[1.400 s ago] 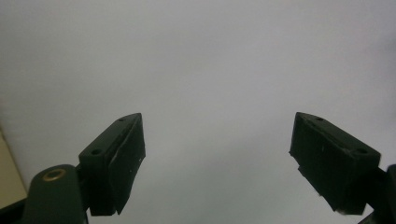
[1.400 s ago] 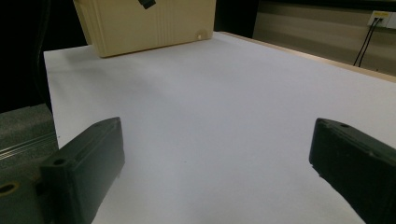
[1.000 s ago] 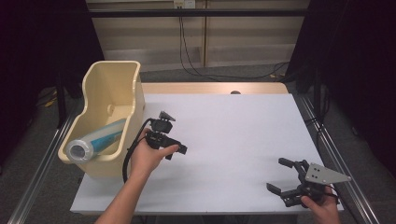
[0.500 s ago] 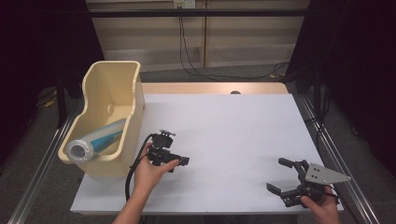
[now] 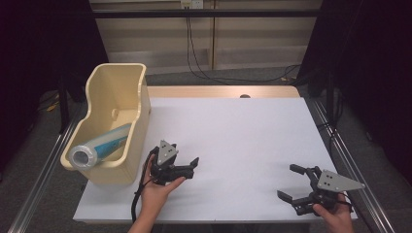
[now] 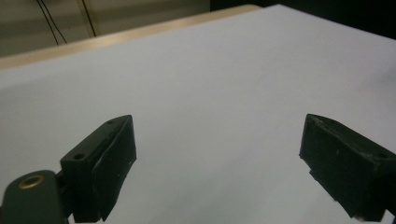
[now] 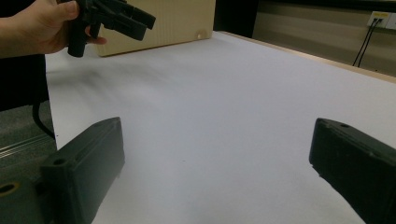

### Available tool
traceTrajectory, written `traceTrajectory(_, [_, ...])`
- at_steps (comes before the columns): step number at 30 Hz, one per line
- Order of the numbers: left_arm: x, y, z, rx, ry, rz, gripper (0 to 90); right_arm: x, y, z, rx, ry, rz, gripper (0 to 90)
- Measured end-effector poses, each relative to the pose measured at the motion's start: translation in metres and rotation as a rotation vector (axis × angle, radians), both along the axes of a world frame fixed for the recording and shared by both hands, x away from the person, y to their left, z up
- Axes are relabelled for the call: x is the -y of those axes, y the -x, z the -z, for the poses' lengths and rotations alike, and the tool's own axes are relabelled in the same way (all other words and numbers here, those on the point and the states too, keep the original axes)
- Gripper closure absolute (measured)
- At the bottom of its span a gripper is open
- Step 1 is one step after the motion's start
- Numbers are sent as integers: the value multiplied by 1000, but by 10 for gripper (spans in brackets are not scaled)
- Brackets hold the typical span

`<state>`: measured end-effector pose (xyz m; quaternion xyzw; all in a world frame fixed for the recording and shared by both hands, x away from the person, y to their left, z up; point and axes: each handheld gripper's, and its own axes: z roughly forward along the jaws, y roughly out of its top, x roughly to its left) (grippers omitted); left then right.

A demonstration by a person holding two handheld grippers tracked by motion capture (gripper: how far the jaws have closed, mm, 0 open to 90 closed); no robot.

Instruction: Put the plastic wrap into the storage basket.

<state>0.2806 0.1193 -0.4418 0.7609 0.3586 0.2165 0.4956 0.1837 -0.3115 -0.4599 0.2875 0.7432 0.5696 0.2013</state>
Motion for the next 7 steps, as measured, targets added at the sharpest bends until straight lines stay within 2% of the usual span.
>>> traceTrajectory(4, [0, -2, 5, -26, 12, -4, 79, 0, 0, 1, 0, -1, 4, 30])
traceTrajectory(7, [-1, -2, 6, -18, 17, -11, 77, 1, 0, 1, 1, -1, 5, 30])
